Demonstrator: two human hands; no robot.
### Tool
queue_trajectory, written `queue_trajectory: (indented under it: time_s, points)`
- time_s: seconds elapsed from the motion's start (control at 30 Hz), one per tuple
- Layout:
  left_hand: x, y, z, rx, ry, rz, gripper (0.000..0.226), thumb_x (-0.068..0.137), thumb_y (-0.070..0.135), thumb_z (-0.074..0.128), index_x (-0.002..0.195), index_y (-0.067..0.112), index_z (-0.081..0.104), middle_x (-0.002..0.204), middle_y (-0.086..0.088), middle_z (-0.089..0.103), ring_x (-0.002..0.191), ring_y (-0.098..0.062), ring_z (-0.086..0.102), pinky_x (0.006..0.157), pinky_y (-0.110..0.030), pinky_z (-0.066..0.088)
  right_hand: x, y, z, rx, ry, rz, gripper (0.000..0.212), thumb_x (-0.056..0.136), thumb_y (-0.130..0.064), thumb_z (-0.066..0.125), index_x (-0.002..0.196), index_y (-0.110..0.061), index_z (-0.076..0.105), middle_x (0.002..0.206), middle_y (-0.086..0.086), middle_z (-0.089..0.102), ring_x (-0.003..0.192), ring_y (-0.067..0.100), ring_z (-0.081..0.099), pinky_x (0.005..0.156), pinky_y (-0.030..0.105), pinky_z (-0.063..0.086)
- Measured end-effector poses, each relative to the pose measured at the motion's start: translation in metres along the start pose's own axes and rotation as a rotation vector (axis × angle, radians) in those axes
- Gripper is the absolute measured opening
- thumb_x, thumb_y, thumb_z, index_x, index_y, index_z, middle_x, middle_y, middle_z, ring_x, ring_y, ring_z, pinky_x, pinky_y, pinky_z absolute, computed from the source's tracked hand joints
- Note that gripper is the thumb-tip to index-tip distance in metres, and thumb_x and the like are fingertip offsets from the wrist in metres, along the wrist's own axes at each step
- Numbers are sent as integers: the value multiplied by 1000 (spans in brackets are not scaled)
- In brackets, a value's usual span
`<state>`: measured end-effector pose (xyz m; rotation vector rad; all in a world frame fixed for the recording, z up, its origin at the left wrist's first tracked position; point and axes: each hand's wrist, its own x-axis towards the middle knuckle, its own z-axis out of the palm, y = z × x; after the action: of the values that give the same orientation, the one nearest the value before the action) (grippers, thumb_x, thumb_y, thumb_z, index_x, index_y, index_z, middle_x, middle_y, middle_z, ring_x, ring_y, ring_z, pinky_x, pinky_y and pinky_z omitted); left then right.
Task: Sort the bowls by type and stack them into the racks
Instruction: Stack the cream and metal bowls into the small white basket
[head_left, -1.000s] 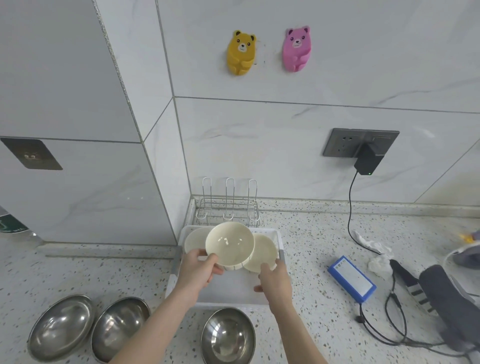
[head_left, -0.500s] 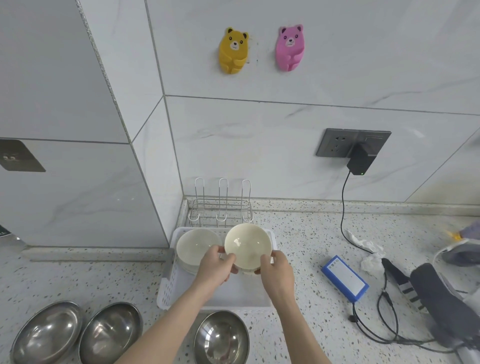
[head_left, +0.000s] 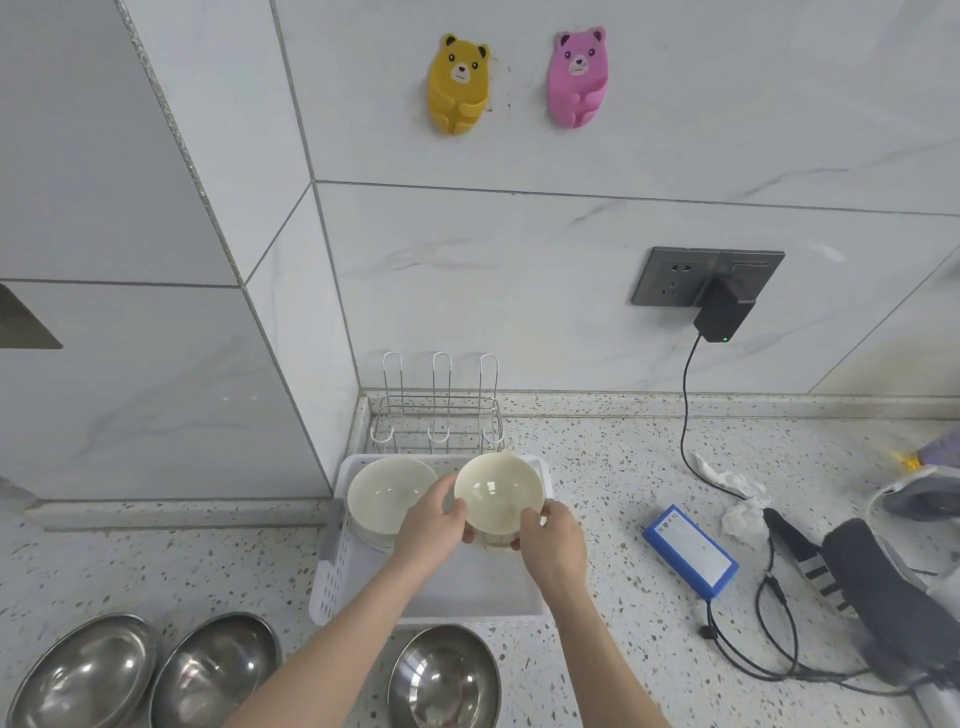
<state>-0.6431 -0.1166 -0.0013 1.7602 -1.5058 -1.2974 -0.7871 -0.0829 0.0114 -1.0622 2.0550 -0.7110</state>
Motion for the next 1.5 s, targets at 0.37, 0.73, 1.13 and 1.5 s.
queue_trajectory:
  time_s: [0.37, 0.73, 1.13, 1.5]
  points:
    - [3, 4, 3, 31, -87, -49, 56, 90, 14, 42, 139, 42, 44, 68, -1, 72, 29, 2, 44, 34, -14, 29, 7, 6, 6, -140, -22, -8, 31, 97, -21, 38, 121, -9, 52, 97, 9, 70, 88, 25, 65, 67, 30, 46]
    - [-25, 10, -5, -63, -73, -88, 57, 93, 19, 46, 146, 39, 36, 92, -2, 73, 44, -9, 51, 39, -20, 32, -3, 8, 0, -33, -18, 16, 32, 100, -34, 44, 84, -10, 60, 74, 7, 74, 42, 11, 56, 56, 28, 51]
    - [-122, -38, -45, -344, 168, -199, 17, 99, 25, 52, 112, 18, 60, 90, -3, 75, 40, -8, 42, 36, -18, 26, -68, 20, -6, 208, -53, -57, 12, 95, -29, 52, 86, -22, 56, 77, -6, 72, 41, 9, 51, 54, 28, 48]
    - [-195, -150, -70, -664, 350, -567, 32, 98, 30, 53, 104, 0, 61, 92, -17, 75, 36, -9, 37, 32, -16, 22, -136, 79, 3, 167, -59, -33, 22, 93, -30, 52, 112, -22, 59, 74, 4, 70, 57, 13, 55, 59, 29, 46]
